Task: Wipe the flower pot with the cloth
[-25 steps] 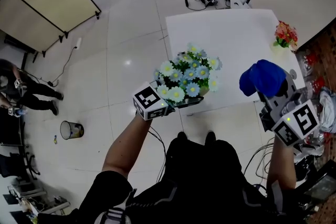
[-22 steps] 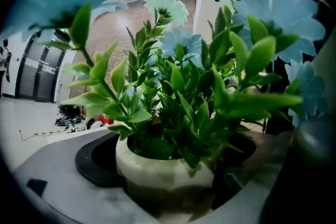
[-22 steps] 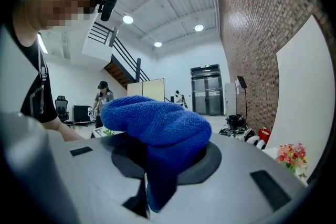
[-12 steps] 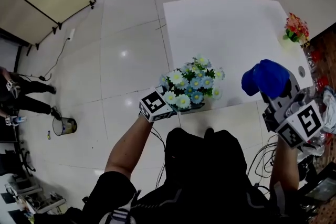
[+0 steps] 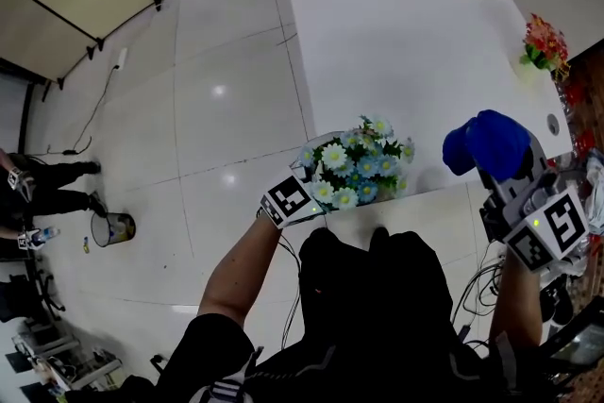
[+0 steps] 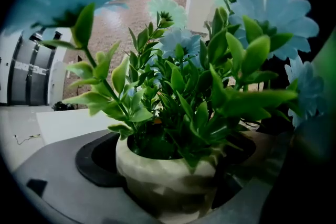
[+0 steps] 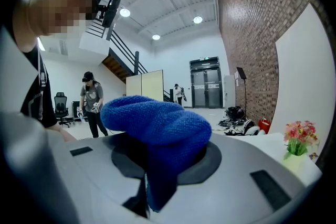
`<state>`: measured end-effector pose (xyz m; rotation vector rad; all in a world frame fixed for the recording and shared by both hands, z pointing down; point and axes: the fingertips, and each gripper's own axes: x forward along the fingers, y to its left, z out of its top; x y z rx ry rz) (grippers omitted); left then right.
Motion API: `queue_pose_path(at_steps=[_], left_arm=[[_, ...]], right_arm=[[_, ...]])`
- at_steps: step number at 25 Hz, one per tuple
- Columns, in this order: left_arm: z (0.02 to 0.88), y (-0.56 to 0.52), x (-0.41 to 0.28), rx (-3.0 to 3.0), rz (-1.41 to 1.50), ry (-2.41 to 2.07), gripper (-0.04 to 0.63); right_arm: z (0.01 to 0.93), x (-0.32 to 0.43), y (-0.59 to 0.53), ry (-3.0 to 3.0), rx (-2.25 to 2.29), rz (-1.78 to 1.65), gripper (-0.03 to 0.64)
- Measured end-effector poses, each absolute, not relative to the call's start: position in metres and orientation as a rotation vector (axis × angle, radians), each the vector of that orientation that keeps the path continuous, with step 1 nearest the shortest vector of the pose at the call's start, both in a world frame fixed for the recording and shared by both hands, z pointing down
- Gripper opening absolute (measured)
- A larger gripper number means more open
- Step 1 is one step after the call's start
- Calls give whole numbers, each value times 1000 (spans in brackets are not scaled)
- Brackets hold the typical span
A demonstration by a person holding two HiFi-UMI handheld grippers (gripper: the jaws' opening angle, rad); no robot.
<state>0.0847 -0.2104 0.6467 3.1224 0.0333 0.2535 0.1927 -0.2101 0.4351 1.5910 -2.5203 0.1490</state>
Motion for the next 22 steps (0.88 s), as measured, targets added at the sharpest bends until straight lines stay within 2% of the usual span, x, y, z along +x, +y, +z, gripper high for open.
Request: queue_pose_path(at_steps=[18, 22], left_arm=[[652, -202, 87, 3199, 280, 39, 549], [659, -202, 79, 3194, 310, 39, 578]], right_arm=[[440, 199, -223, -2470, 1619, 190, 91], [438, 199, -224, -2457, 1613, 215, 91]])
